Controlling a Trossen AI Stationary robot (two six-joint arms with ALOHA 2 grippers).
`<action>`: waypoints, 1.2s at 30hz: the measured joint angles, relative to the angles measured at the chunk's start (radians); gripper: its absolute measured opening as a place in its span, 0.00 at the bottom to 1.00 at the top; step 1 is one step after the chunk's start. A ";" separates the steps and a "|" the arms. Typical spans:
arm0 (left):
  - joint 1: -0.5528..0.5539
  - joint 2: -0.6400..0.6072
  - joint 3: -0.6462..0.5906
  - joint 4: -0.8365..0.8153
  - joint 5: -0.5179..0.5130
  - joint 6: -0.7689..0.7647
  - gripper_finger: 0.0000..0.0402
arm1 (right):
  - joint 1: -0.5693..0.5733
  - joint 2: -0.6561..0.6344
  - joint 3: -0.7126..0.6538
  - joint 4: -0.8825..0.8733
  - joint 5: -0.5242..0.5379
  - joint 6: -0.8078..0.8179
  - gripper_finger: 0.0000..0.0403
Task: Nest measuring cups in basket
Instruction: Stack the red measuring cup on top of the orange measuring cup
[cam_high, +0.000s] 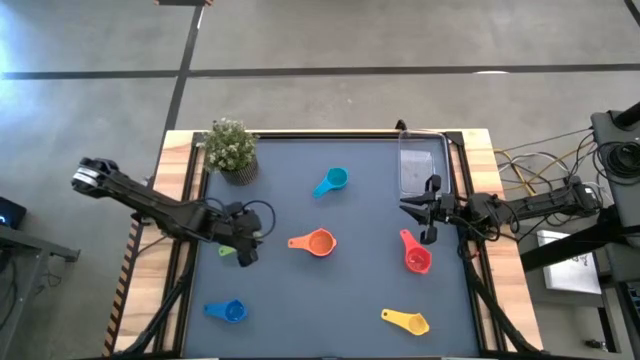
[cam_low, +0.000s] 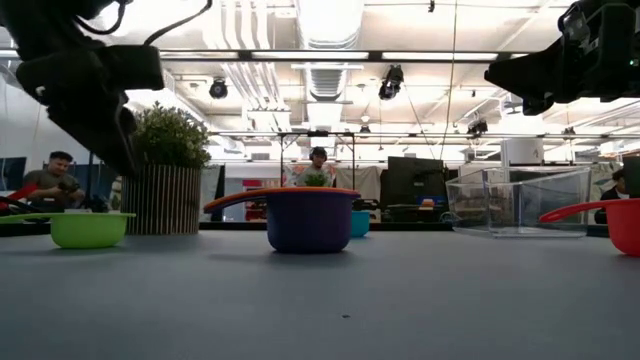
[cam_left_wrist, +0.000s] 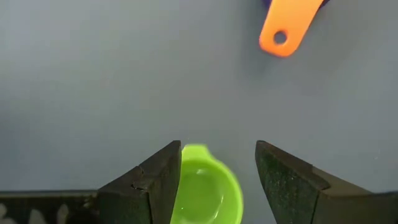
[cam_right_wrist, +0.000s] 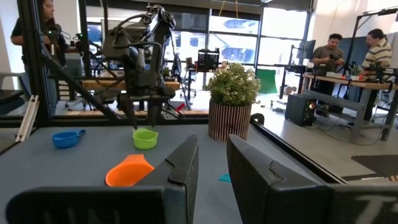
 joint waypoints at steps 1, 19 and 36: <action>0.000 -0.009 -0.002 -0.017 0.008 -0.007 0.47 | 0.000 0.000 0.000 0.000 0.000 0.000 0.18; 0.000 -0.041 0.030 -0.221 0.094 -0.070 0.47 | 0.000 0.000 0.000 0.000 0.000 0.000 0.18; 0.000 -0.041 0.029 -0.336 0.171 -0.105 0.47 | 0.000 0.000 0.000 -0.001 0.000 0.000 0.18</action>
